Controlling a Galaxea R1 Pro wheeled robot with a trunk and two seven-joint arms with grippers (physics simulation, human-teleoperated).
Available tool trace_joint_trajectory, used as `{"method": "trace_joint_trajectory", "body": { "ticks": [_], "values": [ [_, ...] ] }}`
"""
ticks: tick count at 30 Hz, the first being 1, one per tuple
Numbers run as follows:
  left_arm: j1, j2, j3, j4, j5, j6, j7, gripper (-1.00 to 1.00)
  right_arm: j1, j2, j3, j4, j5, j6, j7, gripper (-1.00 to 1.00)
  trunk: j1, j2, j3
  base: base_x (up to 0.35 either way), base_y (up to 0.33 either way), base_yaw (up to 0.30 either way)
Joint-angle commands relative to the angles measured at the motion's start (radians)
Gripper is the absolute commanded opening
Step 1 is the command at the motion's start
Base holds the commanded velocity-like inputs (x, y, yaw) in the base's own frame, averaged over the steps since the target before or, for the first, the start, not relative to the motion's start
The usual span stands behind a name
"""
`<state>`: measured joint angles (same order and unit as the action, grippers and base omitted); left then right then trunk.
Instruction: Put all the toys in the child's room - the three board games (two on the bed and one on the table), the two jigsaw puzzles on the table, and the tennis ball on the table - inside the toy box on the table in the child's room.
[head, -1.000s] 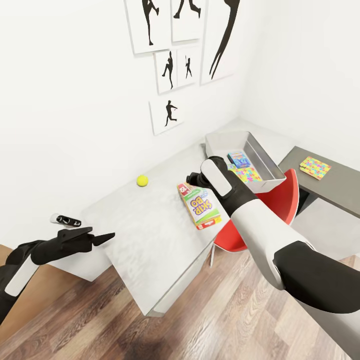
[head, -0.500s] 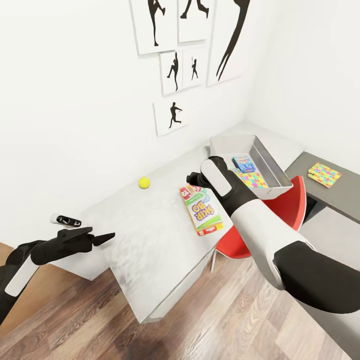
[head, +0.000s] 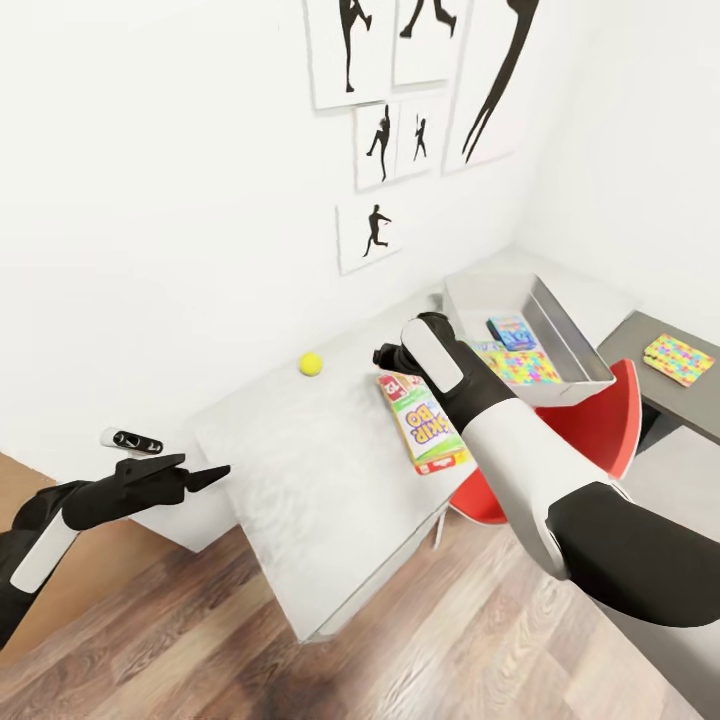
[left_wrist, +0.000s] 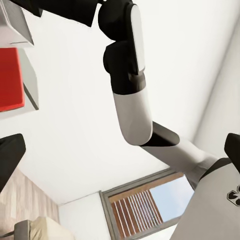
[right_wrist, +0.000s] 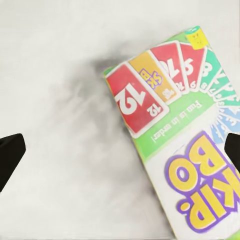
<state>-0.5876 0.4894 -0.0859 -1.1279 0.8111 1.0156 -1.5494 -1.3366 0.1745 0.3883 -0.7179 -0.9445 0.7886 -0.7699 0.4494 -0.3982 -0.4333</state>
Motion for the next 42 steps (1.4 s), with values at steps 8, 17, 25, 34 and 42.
{"method": "trace_joint_trajectory", "body": {
  "ticks": [8, 17, 25, 34, 42],
  "values": [
    [0.000, 0.000, -0.003, 0.000, 0.002, 0.011, -0.005, 1.00, -0.001, 0.000, 0.001, -0.001, -0.008, -0.001, -0.009, 1.00, 0.001, -0.002, -0.002, 0.000, 0.019, 0.149],
    [0.000, 0.000, -0.003, 0.000, 0.002, 0.011, -0.005, 1.00, -0.001, 0.000, 0.002, -0.001, -0.008, -0.001, -0.009, 1.00, 0.001, -0.002, -0.002, 0.009, -0.131, 0.109],
    [0.000, -0.002, -0.003, 0.000, 0.002, 0.011, -0.004, 1.00, -0.001, 0.000, 0.002, -0.002, -0.008, -0.001, -0.009, 1.00, 0.001, -0.002, -0.002, 0.011, -0.048, 0.046],
    [0.000, -0.003, -0.003, 0.000, 0.002, 0.011, -0.003, 1.00, -0.001, 0.000, 0.002, -0.002, -0.008, -0.001, -0.009, 1.00, 0.001, -0.002, -0.002, 0.174, -0.034, 0.003],
    [0.002, 0.004, -0.002, -0.011, 0.004, 0.012, -0.009, 1.00, -0.001, 0.000, 0.002, -0.002, -0.007, -0.002, -0.009, 1.00, 0.001, -0.002, -0.002, 0.030, -0.013, 0.000]
  ]
}}
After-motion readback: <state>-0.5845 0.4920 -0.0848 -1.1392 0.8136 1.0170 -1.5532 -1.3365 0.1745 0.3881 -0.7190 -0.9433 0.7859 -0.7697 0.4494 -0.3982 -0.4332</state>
